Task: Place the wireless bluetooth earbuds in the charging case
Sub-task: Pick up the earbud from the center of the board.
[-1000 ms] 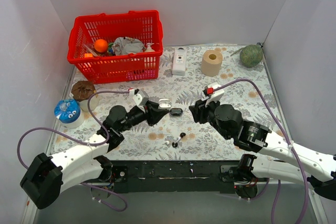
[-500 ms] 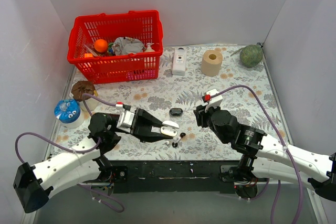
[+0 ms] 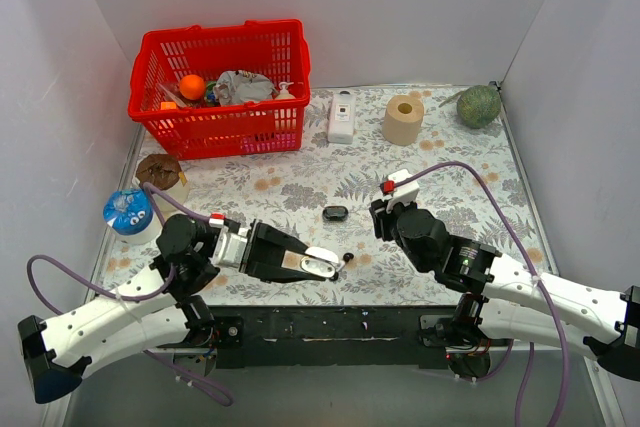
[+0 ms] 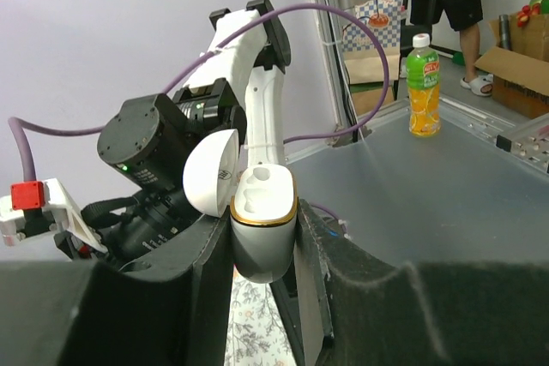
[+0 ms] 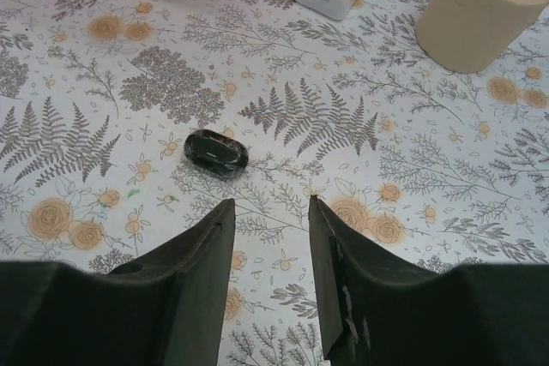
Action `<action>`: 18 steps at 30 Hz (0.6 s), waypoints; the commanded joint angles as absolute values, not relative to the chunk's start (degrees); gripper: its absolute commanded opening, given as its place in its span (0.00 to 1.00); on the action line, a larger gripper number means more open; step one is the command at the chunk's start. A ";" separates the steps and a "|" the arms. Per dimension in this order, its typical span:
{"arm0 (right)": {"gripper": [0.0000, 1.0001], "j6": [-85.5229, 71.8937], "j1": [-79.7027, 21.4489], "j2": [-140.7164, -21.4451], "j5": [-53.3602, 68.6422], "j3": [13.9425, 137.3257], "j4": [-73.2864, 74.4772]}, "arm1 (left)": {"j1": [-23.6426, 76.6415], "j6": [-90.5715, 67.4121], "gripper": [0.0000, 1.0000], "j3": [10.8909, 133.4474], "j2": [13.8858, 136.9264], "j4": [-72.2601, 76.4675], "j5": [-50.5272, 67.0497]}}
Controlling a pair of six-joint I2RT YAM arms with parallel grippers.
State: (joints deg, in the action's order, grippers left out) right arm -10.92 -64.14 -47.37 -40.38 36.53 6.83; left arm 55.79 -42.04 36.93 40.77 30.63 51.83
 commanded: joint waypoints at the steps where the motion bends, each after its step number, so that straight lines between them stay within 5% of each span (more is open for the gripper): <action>1: 0.47 -10.37 -63.90 -47.37 -42.28 37.00 3.86 | 56.16 -39.81 0.00 38.67 39.38 27.42 50.89; 6: 0.47 -11.60 -63.63 -48.16 -42.01 38.23 5.97 | 56.16 -38.67 0.00 36.49 38.50 25.15 47.74; 12: 0.49 -12.21 -62.93 -52.64 -40.35 42.62 11.15 | 56.16 -47.78 0.00 27.35 35.87 28.63 22.69; 18: 0.54 -14.23 -57.67 -58.70 -27.18 45.70 16.52 | 56.16 -55.20 0.00 19.52 30.34 34.89 14.77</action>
State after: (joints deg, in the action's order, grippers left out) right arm -12.27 -61.14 -55.94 -35.53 42.50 13.15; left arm 56.10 -49.43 21.26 34.09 29.26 24.25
